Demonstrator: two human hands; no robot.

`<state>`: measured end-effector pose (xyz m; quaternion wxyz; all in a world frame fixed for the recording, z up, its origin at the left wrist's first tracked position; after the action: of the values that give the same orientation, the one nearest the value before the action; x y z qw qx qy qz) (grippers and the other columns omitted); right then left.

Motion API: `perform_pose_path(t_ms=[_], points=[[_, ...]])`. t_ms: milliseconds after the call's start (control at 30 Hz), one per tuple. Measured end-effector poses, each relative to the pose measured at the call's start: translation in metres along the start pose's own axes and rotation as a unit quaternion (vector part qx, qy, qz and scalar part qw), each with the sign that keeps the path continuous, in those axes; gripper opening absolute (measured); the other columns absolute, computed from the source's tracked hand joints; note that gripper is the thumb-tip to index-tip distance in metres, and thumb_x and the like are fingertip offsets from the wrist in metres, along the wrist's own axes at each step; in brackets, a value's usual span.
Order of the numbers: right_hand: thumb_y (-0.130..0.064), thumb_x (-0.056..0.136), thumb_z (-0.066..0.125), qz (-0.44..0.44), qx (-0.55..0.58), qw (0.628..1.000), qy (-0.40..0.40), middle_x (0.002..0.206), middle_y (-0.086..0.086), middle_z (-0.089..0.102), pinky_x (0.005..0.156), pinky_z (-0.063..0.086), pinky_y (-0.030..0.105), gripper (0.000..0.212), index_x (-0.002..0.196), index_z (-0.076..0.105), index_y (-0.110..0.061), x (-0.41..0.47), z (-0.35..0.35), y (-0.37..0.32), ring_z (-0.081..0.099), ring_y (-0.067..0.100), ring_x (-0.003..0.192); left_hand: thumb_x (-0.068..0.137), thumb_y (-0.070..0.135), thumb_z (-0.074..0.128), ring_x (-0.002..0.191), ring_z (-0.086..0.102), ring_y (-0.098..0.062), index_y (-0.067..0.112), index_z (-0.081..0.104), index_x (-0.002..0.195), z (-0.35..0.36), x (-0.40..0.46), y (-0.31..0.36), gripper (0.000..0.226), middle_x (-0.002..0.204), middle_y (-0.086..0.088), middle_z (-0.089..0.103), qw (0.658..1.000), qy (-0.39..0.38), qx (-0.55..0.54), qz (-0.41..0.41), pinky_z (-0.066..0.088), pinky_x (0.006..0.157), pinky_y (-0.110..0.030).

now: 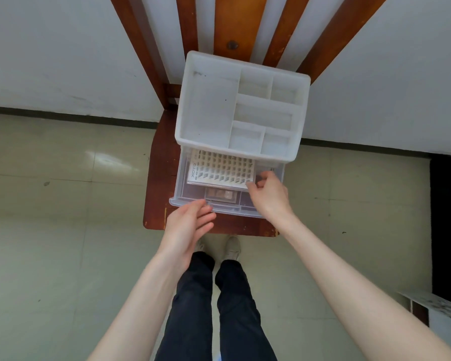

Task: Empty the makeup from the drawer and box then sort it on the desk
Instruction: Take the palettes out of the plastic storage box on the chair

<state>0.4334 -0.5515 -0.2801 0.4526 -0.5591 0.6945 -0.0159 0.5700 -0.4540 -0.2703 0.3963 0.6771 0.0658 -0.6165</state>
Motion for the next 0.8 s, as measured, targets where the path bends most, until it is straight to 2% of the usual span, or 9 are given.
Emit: perform_pose_path(t_ms=[100,167,300,367,433,533,667,733,800], points=[[-0.024,0.092,0.056,0.118,0.099,0.987,-0.041,0.119,0.009,0.058,0.071,0.048,0.027,0.039,0.125,0.047,-0.005,0.02,0.012,-0.006,0.059,0.017,0.089,0.097,0.012,0.045,0.101,0.06,-0.015,0.003,0.051,0.124,0.005,0.007,0.013,0.029,0.109,-0.007,0.06,0.998,0.022,0.025,0.044,0.048,0.091,-0.03],[-0.017,0.09,0.059,0.174,0.193,0.965,-0.033,0.118,0.011,0.06,0.079,0.054,0.032,0.035,0.121,0.051,-0.003,0.025,0.02,-0.006,0.061,0.021,0.092,0.096,0.01,0.044,0.094,0.059,-0.009,0.004,0.049,0.126,0.009,0.012,0.02,0.031,0.106,-0.003,0.058,0.996,0.035,0.051,0.064,0.046,0.096,-0.031],[-0.012,0.091,0.058,0.228,0.323,0.916,-0.063,0.094,0.007,0.06,0.067,0.053,0.025,0.031,0.119,0.052,0.0,0.016,0.021,-0.003,0.056,0.015,0.07,0.093,0.011,0.046,0.093,0.058,-0.009,0.018,0.053,0.112,0.012,0.017,0.026,0.021,0.111,0.0,0.056,0.979,0.072,0.145,0.124,0.047,0.094,-0.034],[-0.011,0.091,0.058,0.234,0.379,0.891,-0.084,0.107,0.006,0.055,0.069,0.054,0.025,0.033,0.121,0.049,0.0,0.006,0.014,0.0,0.057,0.017,0.08,0.091,0.01,0.046,0.094,0.056,-0.01,0.022,0.052,0.106,0.01,0.016,0.028,0.02,0.109,0.001,0.056,0.959,0.113,0.201,0.168,0.048,0.085,-0.029],[-0.006,0.091,0.057,0.23,0.429,0.868,-0.096,0.12,0.004,0.047,0.077,0.053,0.028,0.033,0.122,0.046,-0.001,-0.008,0.005,0.003,0.057,0.023,0.102,0.09,0.008,0.044,0.088,0.053,-0.009,0.021,0.051,0.104,0.005,0.014,0.027,0.02,0.109,-0.001,0.056,0.935,0.14,0.238,0.222,0.041,0.075,-0.021],[-0.002,0.092,0.054,0.219,0.467,0.85,-0.107,0.114,0.004,0.055,0.085,0.051,0.031,0.008,0.099,0.05,-0.003,-0.032,-0.012,0.009,0.058,0.024,0.107,0.091,0.006,0.041,0.094,0.049,-0.011,0.018,0.05,0.106,0.001,0.013,0.03,0.021,0.112,-0.003,0.053,0.903,0.131,0.303,0.276,0.035,0.082,-0.021],[-0.007,0.092,0.055,0.173,0.404,0.894,-0.09,0.11,0.013,0.066,0.08,0.055,0.031,0.013,0.104,0.056,-0.002,-0.055,-0.041,0.032,0.067,0.023,0.097,0.092,0.003,0.041,0.116,0.047,-0.02,0.007,0.051,0.124,0.003,0.031,0.033,0.034,0.126,-0.009,0.051,0.837,0.056,0.449,0.308,0.035,0.096,-0.027],[-0.012,0.09,0.056,0.128,0.378,0.916,-0.038,0.101,0.009,0.069,0.076,0.053,0.03,0.01,0.097,0.062,-0.007,-0.064,-0.059,0.044,0.067,0.019,0.088,0.091,0.001,0.041,0.122,0.045,-0.025,0.006,0.05,0.128,0.009,0.046,0.034,0.039,0.13,-0.012,0.051,0.783,0.002,0.533,0.32,0.033,0.101,-0.029],[-0.024,0.082,0.062,0.087,0.416,0.905,0.011,0.092,0.001,0.071,0.076,0.051,0.027,0.011,0.087,0.068,-0.016,-0.072,-0.071,0.057,0.065,0.013,0.085,0.09,0.001,0.044,0.124,0.043,-0.028,0.005,0.049,0.13,0.017,0.057,0.033,0.041,0.132,-0.013,0.051,0.723,-0.037,0.598,0.343,0.032,0.104,-0.034]])
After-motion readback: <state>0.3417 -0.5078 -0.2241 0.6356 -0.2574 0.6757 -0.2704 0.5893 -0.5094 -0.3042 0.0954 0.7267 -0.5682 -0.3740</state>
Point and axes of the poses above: each hand's wrist, its own x-axis towards the middle knuckle, its own z-axis out of the palm, y = z × x, the point moved 1 cm from there along x, towards the middle knuckle
